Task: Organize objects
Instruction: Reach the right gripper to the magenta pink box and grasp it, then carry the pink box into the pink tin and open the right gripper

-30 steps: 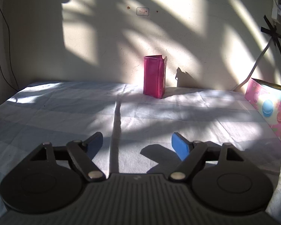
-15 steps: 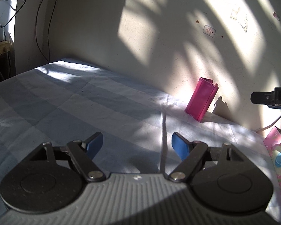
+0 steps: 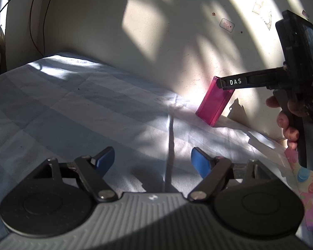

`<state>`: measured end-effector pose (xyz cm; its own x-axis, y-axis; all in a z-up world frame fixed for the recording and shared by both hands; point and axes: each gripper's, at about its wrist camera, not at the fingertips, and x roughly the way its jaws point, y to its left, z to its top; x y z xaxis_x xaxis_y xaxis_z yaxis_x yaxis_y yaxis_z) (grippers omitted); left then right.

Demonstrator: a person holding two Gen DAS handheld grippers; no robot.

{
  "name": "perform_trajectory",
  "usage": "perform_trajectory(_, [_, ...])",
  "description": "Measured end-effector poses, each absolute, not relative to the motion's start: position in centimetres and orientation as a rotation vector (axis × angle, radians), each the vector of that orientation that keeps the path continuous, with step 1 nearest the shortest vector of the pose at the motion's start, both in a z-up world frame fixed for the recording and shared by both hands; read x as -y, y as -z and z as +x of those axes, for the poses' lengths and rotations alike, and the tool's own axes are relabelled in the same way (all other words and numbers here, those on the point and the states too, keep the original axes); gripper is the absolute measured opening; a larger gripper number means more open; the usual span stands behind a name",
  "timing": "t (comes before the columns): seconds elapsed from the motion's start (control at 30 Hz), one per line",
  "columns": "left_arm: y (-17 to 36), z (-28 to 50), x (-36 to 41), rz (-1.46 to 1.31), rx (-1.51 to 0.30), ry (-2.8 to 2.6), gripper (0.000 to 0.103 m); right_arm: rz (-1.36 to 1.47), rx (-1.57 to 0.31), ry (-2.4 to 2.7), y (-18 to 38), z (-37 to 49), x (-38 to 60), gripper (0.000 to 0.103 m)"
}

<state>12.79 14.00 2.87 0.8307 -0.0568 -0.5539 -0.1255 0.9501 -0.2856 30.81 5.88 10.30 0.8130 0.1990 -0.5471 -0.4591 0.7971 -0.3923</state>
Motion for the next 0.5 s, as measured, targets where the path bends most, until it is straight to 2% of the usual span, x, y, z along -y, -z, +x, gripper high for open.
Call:
perform_trajectory(0.03, [-2.8,12.9,-14.0,-0.316,-0.596,-0.039,0.082,-0.573,-0.519,-0.371,-10.0,31.2,-6.4,0.038])
perform_trajectory(0.07, [-2.7,12.9,-13.9,-0.314,-0.601,-0.041,0.082,-0.597,-0.536,-0.373,-9.6,31.6,-6.7,0.030])
perform_trajectory(0.1, [-2.7,13.0,-14.0,-0.316,-0.604,-0.041,0.082,-0.611,-0.558,-0.374,-9.3,31.9,-6.9,0.013])
perform_trajectory(0.23, [-2.5,13.2,-14.2,-0.327,-0.611,-0.053,0.082,-0.640,-0.541,-0.368,-8.9,30.9,-6.7,0.005])
perform_trajectory(0.5, [-2.4,13.3,-15.0,-0.369,-0.619,-0.068,0.082,-0.602,-0.477,-0.401,-8.2,22.7,-3.0,0.002])
